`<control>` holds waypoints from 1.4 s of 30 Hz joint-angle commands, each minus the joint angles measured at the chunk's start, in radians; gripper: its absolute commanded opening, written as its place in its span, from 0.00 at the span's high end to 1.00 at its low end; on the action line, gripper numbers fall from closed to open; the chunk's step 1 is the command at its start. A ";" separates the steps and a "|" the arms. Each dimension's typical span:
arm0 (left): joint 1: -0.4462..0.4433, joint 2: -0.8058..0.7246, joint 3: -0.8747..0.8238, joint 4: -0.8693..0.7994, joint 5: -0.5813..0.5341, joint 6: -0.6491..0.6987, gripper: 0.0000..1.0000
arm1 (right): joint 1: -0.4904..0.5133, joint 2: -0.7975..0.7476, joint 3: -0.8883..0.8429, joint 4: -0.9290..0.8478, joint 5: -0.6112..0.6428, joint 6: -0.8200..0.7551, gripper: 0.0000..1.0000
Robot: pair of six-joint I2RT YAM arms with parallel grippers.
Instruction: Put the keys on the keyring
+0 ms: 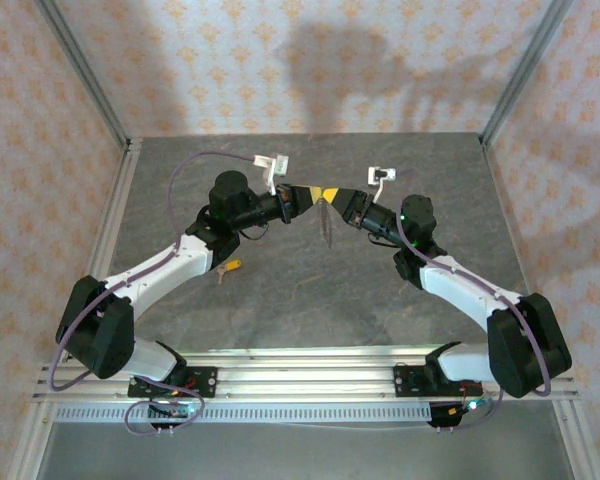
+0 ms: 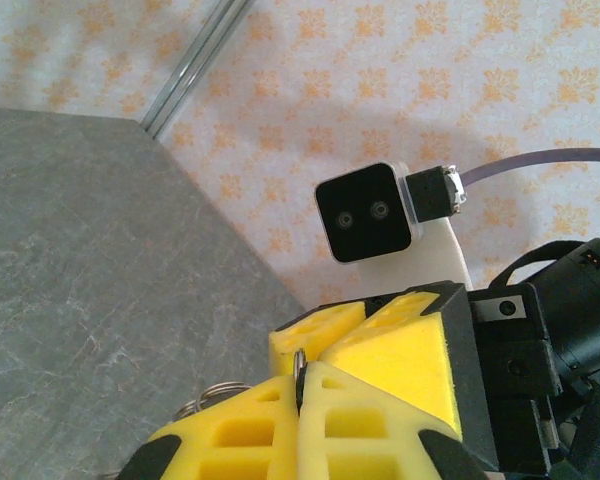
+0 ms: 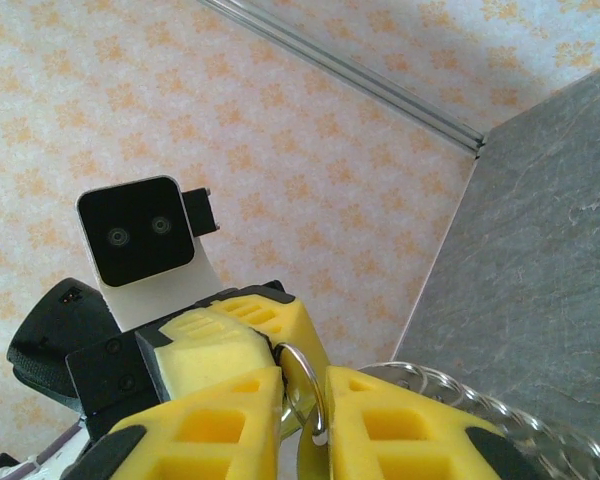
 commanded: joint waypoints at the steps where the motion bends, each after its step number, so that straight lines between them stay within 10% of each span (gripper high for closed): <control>1: -0.007 0.011 0.016 0.046 0.026 -0.002 1.00 | 0.009 0.005 0.043 0.034 0.004 -0.019 0.82; 14: -0.014 0.002 0.030 0.001 -0.021 -0.017 1.00 | 0.009 -0.002 0.042 0.017 0.023 -0.025 1.00; 19: -0.005 -0.102 -0.008 -0.081 -0.334 -0.105 0.38 | 0.009 -0.060 0.027 -0.038 0.071 -0.056 1.00; 23: -0.002 -0.177 -0.061 -0.072 -0.446 -0.191 0.21 | 0.009 -0.094 0.027 -0.061 0.078 -0.076 1.00; 31: -0.018 -0.200 -0.113 0.017 -0.351 -0.273 0.23 | 0.009 -0.150 0.019 -0.055 0.084 -0.084 1.00; 42: -0.090 -0.174 -0.128 0.170 -0.299 -0.283 0.60 | 0.016 -0.163 0.021 -0.023 0.124 -0.067 1.00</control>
